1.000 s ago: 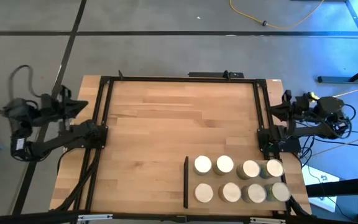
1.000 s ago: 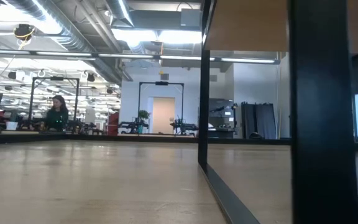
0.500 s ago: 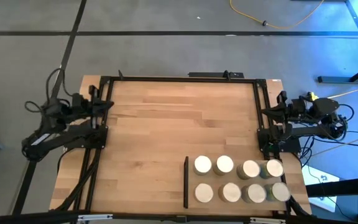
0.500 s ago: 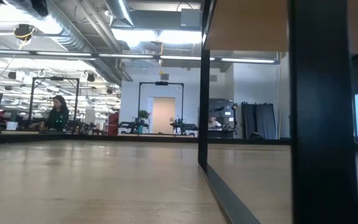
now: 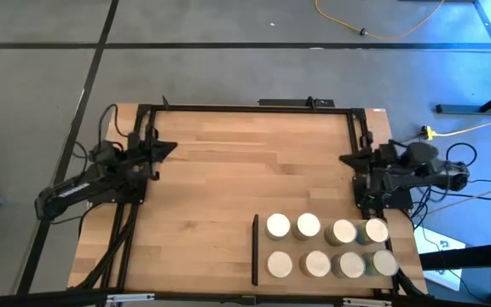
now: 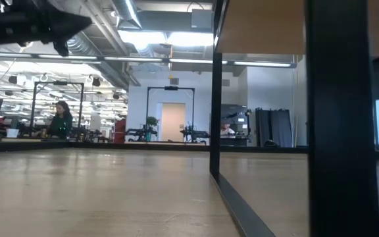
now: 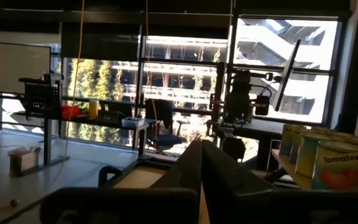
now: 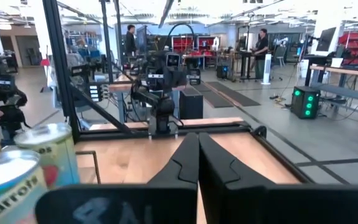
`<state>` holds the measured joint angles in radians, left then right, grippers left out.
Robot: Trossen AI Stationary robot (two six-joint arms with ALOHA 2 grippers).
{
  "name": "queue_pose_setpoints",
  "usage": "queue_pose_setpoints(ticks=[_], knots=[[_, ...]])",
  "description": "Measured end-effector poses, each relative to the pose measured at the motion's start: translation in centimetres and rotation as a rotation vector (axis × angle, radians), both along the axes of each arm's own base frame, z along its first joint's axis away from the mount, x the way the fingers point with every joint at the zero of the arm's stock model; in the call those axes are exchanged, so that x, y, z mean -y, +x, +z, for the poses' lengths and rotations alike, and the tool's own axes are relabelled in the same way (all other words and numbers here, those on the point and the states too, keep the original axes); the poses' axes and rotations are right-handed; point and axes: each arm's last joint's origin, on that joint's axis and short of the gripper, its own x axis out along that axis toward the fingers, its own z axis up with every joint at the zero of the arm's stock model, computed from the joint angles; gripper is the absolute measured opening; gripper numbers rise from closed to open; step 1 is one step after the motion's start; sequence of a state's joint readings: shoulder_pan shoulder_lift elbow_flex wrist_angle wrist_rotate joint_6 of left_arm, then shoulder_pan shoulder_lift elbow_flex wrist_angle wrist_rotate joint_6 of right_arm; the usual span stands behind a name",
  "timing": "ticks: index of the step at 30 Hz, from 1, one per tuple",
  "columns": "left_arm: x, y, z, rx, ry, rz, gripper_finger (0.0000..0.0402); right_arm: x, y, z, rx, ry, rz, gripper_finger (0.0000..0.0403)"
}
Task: Pick and place cans onto a shelf
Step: Return to Home Position
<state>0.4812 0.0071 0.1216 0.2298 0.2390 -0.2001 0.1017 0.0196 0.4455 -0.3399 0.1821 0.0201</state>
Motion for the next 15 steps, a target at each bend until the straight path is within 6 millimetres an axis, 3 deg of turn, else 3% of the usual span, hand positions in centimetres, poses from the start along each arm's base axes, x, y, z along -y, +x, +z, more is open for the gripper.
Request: queue_pose_setpoints(ticks=[11,15], knots=[[-0.5,1.0,-3.5,-0.087,-0.048,-0.017,0.0,-0.3,2.8,-4.8,-0.027,-0.007,0.0,0.0001],[-0.5,1.1,-3.9,-0.117,-0.056,-0.014,0.0,-0.3,3.3,-6.0,-0.043,-0.008,0.001,0.0002]])
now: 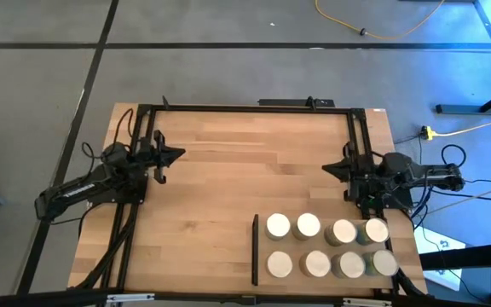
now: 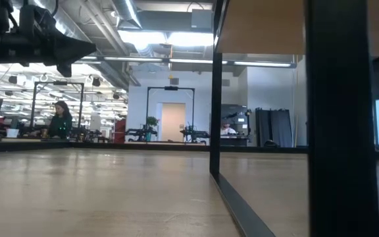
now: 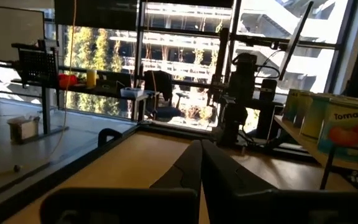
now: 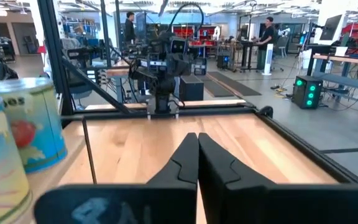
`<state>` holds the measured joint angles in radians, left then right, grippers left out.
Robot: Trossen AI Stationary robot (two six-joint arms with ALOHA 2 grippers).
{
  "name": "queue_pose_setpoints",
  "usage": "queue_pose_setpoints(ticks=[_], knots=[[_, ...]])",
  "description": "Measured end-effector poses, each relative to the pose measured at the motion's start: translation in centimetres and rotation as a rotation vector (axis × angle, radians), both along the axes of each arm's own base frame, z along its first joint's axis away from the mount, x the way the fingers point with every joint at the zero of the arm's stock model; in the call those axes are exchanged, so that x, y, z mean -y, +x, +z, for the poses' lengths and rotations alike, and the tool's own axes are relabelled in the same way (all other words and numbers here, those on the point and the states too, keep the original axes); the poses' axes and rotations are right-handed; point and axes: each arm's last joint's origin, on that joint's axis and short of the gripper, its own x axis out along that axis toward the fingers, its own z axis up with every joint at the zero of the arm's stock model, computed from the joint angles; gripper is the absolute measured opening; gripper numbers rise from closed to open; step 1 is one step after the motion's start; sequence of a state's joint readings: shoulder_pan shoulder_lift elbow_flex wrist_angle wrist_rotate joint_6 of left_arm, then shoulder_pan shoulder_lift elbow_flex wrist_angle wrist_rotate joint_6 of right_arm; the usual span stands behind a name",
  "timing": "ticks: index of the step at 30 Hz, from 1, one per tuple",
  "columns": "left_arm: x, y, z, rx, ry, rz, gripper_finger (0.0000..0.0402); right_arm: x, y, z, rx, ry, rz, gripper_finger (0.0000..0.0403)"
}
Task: Pick and place cans onto a shelf
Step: Return to Home Position
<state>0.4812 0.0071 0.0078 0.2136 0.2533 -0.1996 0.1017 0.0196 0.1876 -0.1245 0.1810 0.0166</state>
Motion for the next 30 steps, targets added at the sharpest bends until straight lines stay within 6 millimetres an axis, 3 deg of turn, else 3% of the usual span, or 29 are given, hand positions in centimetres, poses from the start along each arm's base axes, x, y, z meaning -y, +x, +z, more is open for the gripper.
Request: queue_pose_setpoints(ticks=[14,30], knots=[[0.0,0.0,-0.2,-0.049,0.109,0.029,0.0,-0.3,1.1,-4.3,-0.124,-0.006,0.081,0.0004],[-0.7,0.1,-2.0,-0.204,-0.042,0.193,0.0,-0.4,1.1,-4.3,-0.126,-0.036,0.104,0.001]])
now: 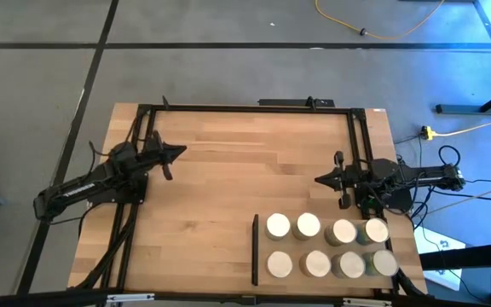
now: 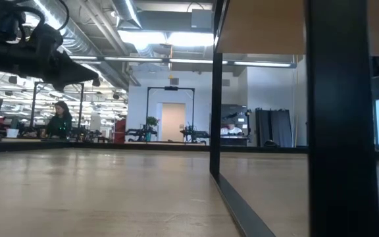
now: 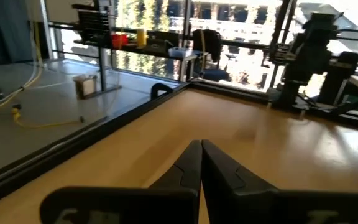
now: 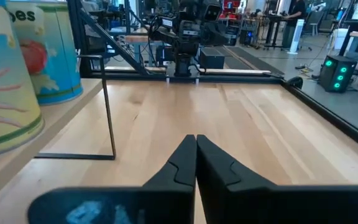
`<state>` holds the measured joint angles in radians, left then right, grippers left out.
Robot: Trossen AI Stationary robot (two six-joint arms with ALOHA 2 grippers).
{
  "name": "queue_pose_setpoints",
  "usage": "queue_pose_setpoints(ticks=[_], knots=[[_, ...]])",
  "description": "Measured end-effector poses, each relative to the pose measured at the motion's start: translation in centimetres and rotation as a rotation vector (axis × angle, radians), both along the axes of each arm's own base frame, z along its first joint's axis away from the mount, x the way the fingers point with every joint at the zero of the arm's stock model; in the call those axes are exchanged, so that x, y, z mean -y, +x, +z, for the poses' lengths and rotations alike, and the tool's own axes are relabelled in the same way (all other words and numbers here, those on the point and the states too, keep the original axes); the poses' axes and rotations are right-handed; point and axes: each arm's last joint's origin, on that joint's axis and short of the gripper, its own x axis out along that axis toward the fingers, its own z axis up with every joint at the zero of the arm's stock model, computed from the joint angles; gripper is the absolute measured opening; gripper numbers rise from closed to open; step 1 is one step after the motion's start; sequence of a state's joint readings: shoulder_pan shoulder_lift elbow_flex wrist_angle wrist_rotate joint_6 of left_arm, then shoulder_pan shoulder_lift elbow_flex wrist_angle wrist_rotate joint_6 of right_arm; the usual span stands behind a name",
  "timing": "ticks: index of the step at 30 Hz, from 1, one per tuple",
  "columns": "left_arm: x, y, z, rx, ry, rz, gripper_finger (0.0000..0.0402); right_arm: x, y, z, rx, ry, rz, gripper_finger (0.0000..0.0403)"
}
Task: Pick and place cans onto a shelf
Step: Return to Home Position
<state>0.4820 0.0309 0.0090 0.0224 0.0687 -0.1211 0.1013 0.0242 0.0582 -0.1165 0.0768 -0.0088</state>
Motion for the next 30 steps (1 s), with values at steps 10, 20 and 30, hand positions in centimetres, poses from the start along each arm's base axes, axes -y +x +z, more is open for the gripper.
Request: queue_pose_setpoints(ticks=[10,20,30], knots=[[-0.33,-0.16,-0.11,-0.063,0.096,0.127,0.0,0.0,0.0,0.01,-0.002,0.11,-0.009,0.0018],[-0.34,-0.16,-0.1,-0.062,0.097,0.129,0.0,0.0,0.0,0.03,-0.002,0.108,-0.009,0.002],[-0.34,-0.16,-0.09,-0.061,0.097,0.129,0.0,0.0,0.0,0.03,-0.001,0.106,-0.009,0.002]])
